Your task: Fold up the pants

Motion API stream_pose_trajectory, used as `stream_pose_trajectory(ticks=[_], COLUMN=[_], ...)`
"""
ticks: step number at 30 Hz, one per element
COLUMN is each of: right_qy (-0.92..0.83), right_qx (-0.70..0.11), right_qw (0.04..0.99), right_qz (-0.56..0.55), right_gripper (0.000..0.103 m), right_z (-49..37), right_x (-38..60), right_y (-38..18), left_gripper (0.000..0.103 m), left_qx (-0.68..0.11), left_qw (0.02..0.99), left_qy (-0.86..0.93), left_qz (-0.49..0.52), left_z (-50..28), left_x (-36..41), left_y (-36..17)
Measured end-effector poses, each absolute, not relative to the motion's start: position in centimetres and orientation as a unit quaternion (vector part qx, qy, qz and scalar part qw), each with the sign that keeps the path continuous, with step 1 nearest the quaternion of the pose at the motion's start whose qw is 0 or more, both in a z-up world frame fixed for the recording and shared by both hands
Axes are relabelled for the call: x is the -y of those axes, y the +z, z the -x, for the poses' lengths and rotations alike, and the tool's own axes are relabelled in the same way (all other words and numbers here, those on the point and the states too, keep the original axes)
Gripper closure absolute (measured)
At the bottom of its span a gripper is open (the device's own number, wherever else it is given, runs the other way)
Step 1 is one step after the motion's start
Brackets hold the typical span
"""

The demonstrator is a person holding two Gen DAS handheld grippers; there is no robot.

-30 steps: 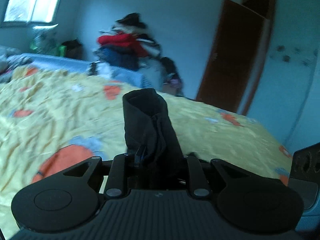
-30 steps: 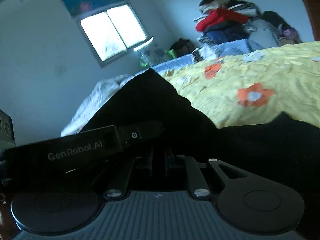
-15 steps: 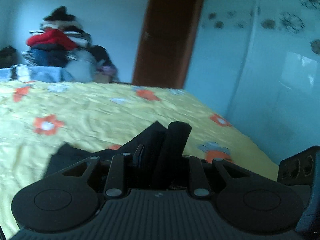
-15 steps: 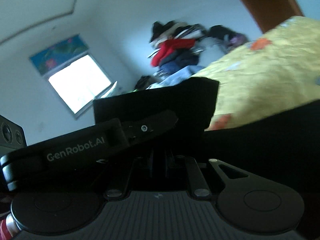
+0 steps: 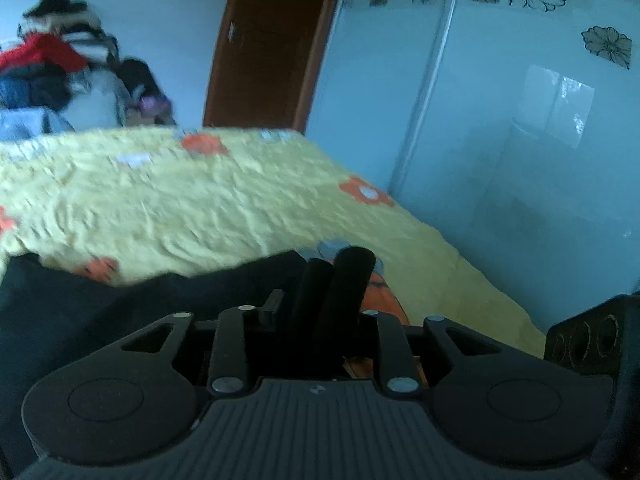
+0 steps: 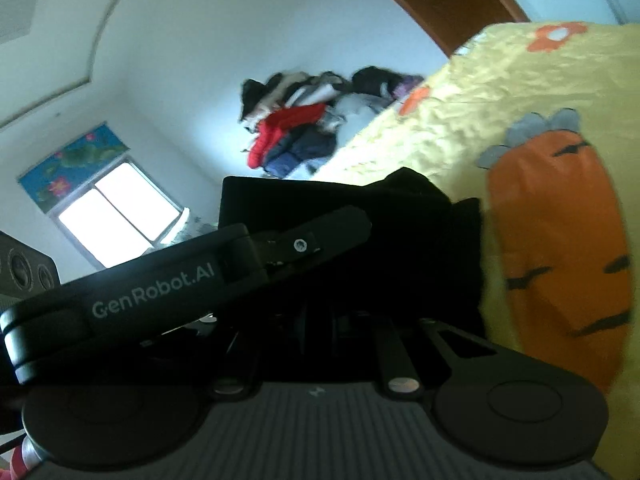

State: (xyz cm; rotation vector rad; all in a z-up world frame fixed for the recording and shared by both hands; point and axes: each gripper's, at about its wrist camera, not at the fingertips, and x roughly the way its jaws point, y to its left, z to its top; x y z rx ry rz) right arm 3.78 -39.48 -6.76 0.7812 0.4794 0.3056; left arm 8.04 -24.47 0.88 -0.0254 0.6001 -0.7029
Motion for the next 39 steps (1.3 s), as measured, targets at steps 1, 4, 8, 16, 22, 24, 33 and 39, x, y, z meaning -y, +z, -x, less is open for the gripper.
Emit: stream_pose_trajectory(ticks=[1,4,8,16,22,24,33,39], right_qy=[0.143,0.130,0.103,0.029,0.097,0.107,0.062,0.044], right_qx=[-0.240,-0.262,-0.270,-0.216,-0.242,-0.266,-0.277,-0.280], right_qw=[0.886,0.894,0.912,0.934,0.924,0.917,0.938,0.942], right_qz=[-0.369,-0.338,-0.290,-0.283,-0.279,-0.276,-0.200,-0.182], right_gripper=[0.091,0.091,0.091,0.035,0.023,0.032,0.090,0.075], right_z=[-3.7,-3.0,-1.1,-1.2,-7.6,-9.2,-10.2,-9.2], right_x=[39.6,39.7,40.5,44.3,43.1,42.3,41.0,41.0], right_y=[-6.8,-6.8,-6.4,-3.6,-4.0,-4.8,-5.1,-4.7], left_gripper=[0.066,0.049,0.031,0.010,0.010,0.010,0.011,0.011], left_qx=[-0.295,-0.296,-0.268,-0.183,-0.222,-0.235,-0.261,-0.256], left_qw=[0.892,0.883,0.883,0.961,0.967,0.961,0.942,0.946], left_qy=[-0.342,-0.365,-0.386,-0.196,-0.069,-0.081,-0.055,-0.055], left_qz=[0.010,0.001,-0.016,-0.064,-0.106,-0.122,-0.204,-0.191], left_z=[-7.9,-7.2,-5.8,-8.5,-14.3,-15.3,-18.8,-17.9], left_x=[24.5,24.3,22.2,15.3,12.1,12.2,14.5,13.1], left_y=[0.6,0.5,2.0,3.7,1.9,1.1,-3.8,-3.3])
